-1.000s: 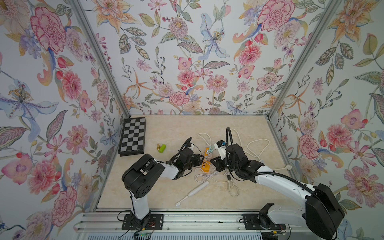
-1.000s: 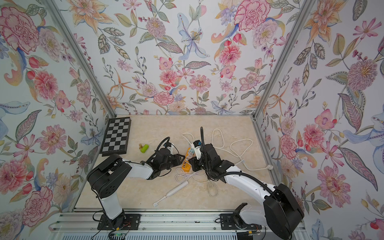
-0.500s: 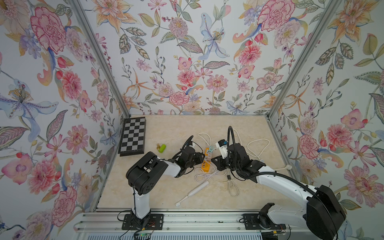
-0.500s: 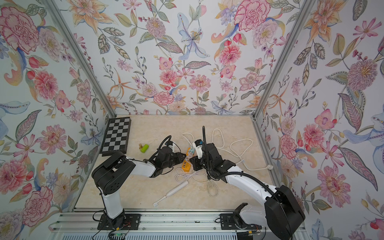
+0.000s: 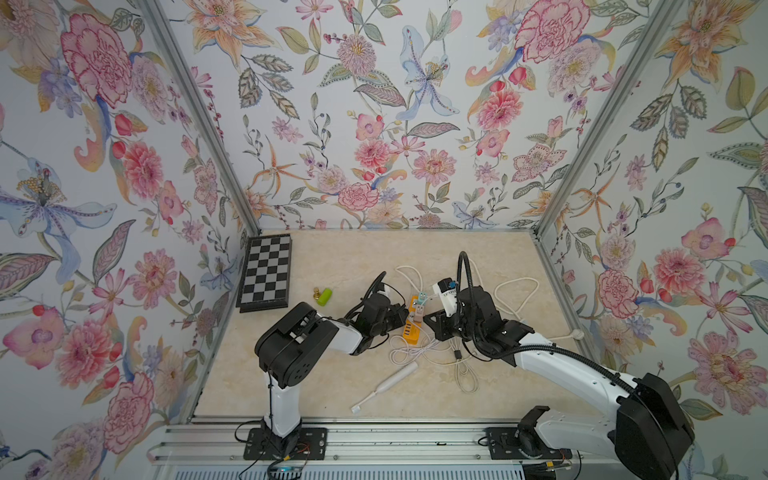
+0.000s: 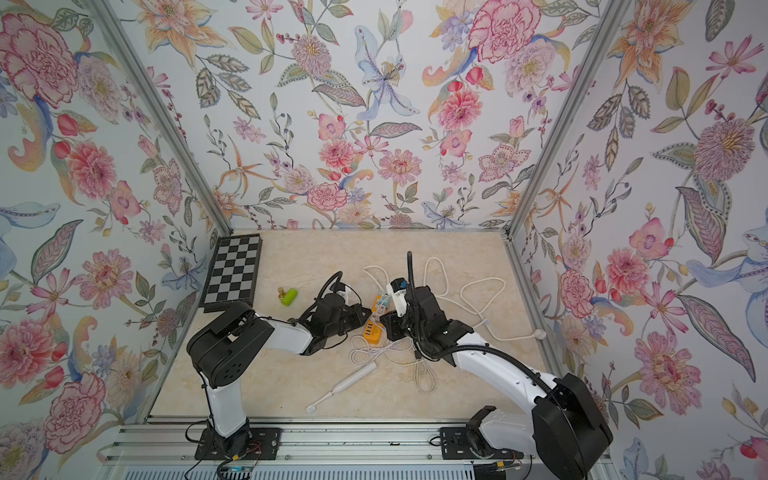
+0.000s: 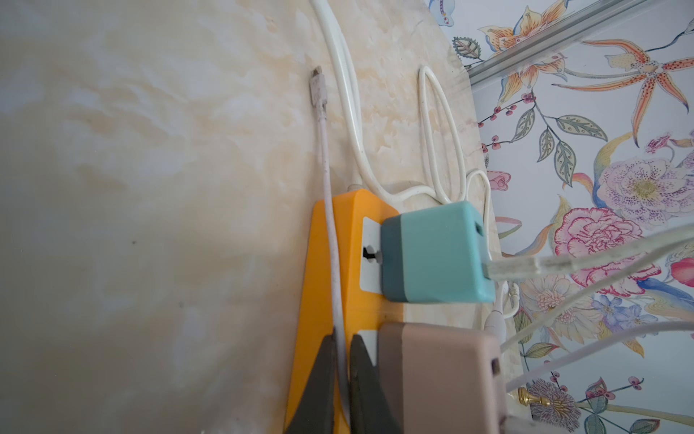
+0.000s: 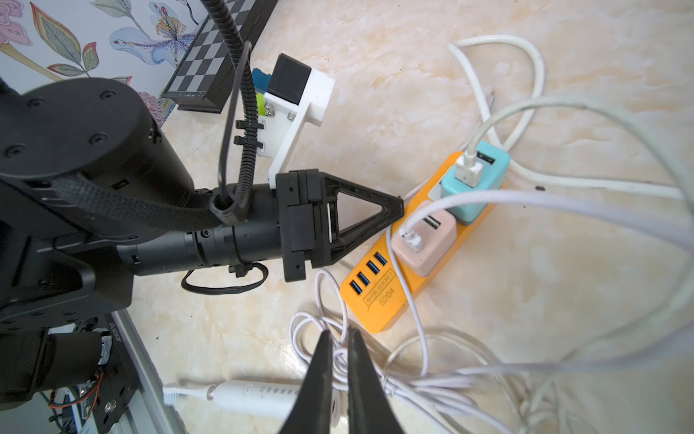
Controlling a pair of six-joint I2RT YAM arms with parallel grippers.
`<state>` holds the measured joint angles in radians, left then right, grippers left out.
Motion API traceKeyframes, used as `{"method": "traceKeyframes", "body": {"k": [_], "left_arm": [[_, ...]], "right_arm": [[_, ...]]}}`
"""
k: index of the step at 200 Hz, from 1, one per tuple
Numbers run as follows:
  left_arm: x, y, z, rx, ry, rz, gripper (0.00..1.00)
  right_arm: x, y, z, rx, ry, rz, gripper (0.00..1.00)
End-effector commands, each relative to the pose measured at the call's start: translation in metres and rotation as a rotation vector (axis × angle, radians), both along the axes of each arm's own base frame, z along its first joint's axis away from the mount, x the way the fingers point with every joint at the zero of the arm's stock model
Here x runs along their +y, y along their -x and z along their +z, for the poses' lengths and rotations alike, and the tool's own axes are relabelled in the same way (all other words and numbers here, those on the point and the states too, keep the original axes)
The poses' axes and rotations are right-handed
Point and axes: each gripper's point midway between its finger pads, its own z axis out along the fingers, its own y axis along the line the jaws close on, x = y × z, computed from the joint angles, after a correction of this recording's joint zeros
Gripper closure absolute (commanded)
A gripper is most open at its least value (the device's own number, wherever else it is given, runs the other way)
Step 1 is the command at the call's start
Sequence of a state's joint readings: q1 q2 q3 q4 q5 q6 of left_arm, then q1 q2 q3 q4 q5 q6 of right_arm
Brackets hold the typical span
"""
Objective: Charge the electric toothbrush
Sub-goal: Pick up the charging cable from the center of the board.
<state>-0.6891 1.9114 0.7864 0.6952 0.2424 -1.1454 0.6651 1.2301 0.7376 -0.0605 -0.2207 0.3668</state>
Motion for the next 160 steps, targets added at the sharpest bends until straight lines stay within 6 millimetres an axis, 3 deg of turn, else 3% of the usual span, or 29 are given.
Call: {"method": "traceKeyframes", "body": {"k": [1,57,93,142,160], "left_arm": [[-0.002,-0.005,0.003,0.006,0.033,0.008,0.88],[-0.004,-0.008,-0.002,-0.001,-0.072,-0.005,0.89],[-0.006,-0.011,0.005,-0.017,-0.068,-0.004,0.99],[0.007,-0.016,0.052,-0.149,-0.048,0.053,1.0],[0.013,-0.01,0.071,-0.218,0.007,0.066,1.0]], "right_arm": [[-0.005,0.002,0.002,0.003,-0.003,-0.012,0.88],[-0.006,0.002,0.005,-0.008,-0.006,-0.018,0.89],[-0.007,0.002,0.01,-0.018,-0.013,-0.018,0.88],[-0.005,0.002,0.03,0.006,-0.074,-0.05,0.81],[-0.003,-0.001,0.041,0.048,-0.126,-0.093,0.72]]}}
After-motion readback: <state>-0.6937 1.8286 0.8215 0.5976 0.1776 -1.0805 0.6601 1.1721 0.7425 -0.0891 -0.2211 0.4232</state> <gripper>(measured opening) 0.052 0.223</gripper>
